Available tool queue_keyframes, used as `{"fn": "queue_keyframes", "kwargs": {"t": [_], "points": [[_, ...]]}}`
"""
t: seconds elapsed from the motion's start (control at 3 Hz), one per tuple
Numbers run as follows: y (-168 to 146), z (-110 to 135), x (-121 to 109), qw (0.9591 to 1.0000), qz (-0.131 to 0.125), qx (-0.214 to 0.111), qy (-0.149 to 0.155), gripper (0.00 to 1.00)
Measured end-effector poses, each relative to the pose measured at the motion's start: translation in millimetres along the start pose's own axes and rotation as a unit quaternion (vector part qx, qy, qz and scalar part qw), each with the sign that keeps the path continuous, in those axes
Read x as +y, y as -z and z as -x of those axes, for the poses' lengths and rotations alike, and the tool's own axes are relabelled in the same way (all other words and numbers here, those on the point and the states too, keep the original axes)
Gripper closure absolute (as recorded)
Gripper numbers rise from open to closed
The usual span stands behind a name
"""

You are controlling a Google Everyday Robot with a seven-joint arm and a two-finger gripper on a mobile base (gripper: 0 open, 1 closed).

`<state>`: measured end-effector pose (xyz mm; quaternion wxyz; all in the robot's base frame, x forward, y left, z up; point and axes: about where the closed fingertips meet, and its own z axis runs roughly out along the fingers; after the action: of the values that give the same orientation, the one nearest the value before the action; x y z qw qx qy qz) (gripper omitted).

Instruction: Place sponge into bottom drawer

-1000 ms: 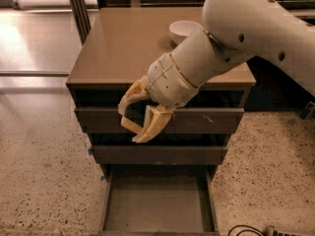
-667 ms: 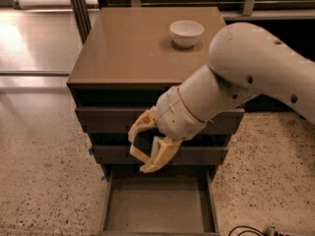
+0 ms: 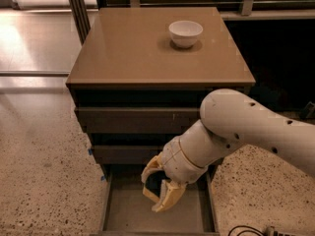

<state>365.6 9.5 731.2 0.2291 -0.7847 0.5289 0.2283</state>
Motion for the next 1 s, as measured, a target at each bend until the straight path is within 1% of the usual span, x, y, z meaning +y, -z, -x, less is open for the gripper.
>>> {"fn": "queue_keyframes", "kwargs": {"t": [0.33,0.67,1.0], "points": [[-1.1,-0.5,0.6,1.0,-0.001,0.0,-0.001,1.0],[-18.6,-9.5,10.0,0.9997,-0.019,0.004,-0.014,1.0],[-68.5,-37.3,28.3,0.999,-0.007,0.021,-0.038,1.0]]}}
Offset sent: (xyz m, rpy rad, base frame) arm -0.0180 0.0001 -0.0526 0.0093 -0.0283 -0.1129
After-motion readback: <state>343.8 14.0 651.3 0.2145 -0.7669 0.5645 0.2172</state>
